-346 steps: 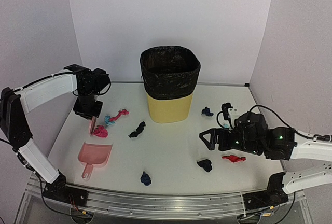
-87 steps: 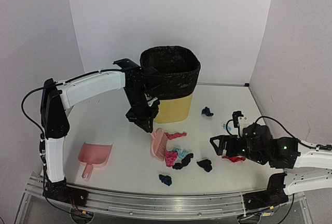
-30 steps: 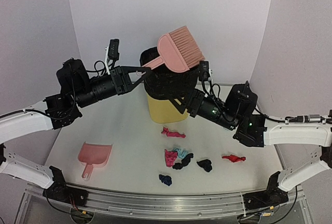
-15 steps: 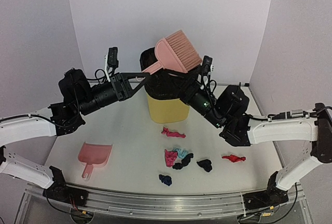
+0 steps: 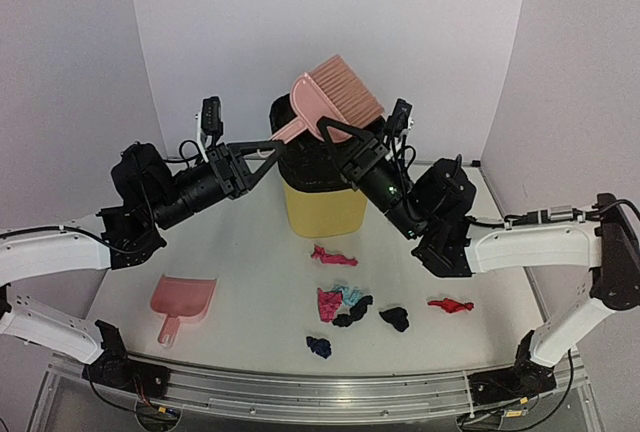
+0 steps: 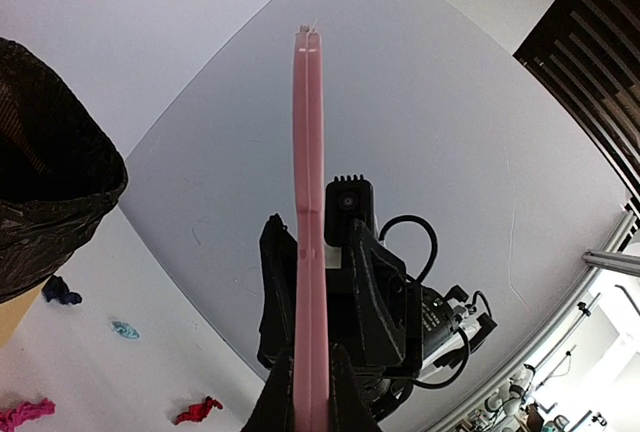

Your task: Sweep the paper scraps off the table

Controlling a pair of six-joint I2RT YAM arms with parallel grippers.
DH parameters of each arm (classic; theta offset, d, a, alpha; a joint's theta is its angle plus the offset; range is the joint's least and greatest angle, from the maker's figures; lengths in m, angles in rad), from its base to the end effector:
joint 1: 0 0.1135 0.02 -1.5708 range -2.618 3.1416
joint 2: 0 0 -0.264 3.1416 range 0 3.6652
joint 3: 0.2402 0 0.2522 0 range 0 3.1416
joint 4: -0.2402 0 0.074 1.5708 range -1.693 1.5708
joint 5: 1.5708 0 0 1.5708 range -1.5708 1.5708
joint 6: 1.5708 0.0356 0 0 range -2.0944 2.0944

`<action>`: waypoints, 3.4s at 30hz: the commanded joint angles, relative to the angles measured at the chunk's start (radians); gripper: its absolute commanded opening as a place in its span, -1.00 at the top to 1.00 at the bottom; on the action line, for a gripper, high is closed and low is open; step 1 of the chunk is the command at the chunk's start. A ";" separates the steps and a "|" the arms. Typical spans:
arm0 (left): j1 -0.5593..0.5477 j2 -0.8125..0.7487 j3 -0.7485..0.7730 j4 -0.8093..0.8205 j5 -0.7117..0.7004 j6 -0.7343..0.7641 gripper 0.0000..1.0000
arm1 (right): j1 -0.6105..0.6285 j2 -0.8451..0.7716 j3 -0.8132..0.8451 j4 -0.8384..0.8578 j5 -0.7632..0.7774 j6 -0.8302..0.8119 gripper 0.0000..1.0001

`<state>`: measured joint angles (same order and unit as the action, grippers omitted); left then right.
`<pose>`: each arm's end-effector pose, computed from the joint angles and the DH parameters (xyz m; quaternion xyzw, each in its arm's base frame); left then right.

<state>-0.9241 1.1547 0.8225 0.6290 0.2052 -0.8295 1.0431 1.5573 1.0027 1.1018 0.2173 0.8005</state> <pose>0.1560 -0.2187 0.3636 0.1102 0.5871 -0.6537 0.4646 0.1824 0.2978 0.3561 0.0349 0.4947 0.6584 0.5661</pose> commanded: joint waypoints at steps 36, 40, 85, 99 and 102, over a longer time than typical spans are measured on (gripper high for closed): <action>0.034 0.100 0.292 -0.634 0.524 0.265 -0.85 | -0.032 -0.476 0.005 -1.178 -0.533 -0.270 1.00; 0.035 0.133 0.295 -0.588 0.600 0.235 -0.74 | -0.032 -0.481 0.031 -1.200 -0.589 -0.271 1.00; 0.034 0.004 0.027 0.195 0.162 -0.074 1.00 | -0.032 -0.398 0.048 -0.990 -0.469 -0.309 -0.24; 0.033 0.011 0.007 0.302 0.098 -0.083 1.00 | -0.033 -0.311 -0.018 -0.544 -0.381 -0.171 -0.23; 0.033 0.015 0.001 0.318 0.097 -0.088 1.00 | -0.032 -0.298 -0.004 -0.519 -0.380 -0.163 -0.21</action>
<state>-0.8909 1.1728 0.8331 0.8590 0.3225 -0.8988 1.0100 1.2491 0.9798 0.4379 -0.1911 0.6046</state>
